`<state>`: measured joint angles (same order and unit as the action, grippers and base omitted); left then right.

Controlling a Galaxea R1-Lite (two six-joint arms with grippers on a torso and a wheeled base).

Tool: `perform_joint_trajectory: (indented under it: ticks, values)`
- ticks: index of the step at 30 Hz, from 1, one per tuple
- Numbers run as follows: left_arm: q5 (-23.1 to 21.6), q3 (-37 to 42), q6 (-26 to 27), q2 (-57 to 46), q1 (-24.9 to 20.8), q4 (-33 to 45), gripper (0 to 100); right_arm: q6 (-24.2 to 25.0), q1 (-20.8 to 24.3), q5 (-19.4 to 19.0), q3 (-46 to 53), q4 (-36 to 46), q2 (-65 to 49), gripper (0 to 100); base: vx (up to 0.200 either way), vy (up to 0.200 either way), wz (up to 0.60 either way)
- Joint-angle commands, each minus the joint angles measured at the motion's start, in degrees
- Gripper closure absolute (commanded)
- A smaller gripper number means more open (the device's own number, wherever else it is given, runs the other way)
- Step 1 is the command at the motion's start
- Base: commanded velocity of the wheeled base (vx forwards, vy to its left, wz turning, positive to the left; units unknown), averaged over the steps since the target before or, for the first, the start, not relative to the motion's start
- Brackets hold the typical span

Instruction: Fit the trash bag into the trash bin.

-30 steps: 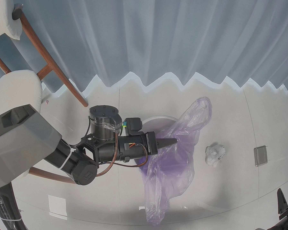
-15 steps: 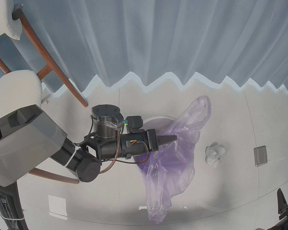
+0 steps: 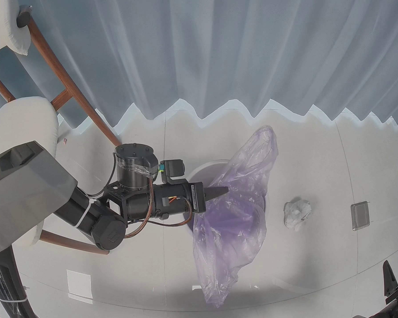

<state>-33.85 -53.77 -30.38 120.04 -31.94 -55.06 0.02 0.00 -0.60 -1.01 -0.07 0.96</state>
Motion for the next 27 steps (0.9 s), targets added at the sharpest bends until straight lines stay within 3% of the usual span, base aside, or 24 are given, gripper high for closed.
perform_joint_trajectory:
  ticks: [1, 5, 10, 13, 17, 19, 22, 23, 25, 27]
  values:
    - [8.28, -1.42, 8.32, -1.74, -0.40, 8.22, 100, -0.02, 0.00, -0.11, 1.01, -0.01, -0.96, 0, 0.000, 0.000, 0.00]
    - [12.85, -6.26, 11.22, -4.64, -0.40, 17.45, 100, -0.02, 0.00, -0.11, 1.01, -0.01, -0.96, 0, 0.000, 0.000, 0.00]
    - [14.69, -9.16, 18.43, -8.24, -2.78, 30.63, 100, 0.59, 0.00, -0.02, 1.01, -0.01, -0.96, 0, 0.000, 0.000, 0.00]
    - [16.54, -10.04, 22.47, -8.16, -4.54, 32.74, 100, 0.85, 0.00, 0.07, 1.01, -0.10, -0.96, 0, 0.000, 0.000, 0.00]
    - [16.89, -9.86, 31.79, -7.80, -4.45, 33.27, 100, 1.65, 0.62, -0.11, -3.47, -2.65, 1.50, 0, 0.000, 0.000, 0.00]
    - [16.89, -9.16, 36.53, -7.98, -4.18, 33.97, 100, 2.88, 4.04, -0.19, -6.11, -4.06, 6.60, 0, 0.000, 0.000, 0.00]
    - [16.89, -8.98, 40.84, -7.89, -4.27, 35.03, 100, 10.52, 12.48, -0.19, -8.66, -3.97, 11.61, 0, 0.000, 0.000, 0.00]
    - [16.89, -8.89, 42.51, -7.72, -4.62, 35.11, 100, 19.84, 17.31, 0.25, -10.24, -3.88, 16.44, 0, 0.000, 0.000, 0.00]
    - [16.80, -8.89, 44.09, -7.63, -4.97, 35.03, 100, 30.12, 20.04, 0.16, -11.91, -3.97, 21.71, 0, 0.000, 0.000, 0.00]
    - [16.54, -8.89, 44.79, -7.63, -5.50, 34.76, 100, 33.20, 20.74, -0.02, -13.31, -4.06, 25.05, 0, 0.000, 0.000, 0.00]
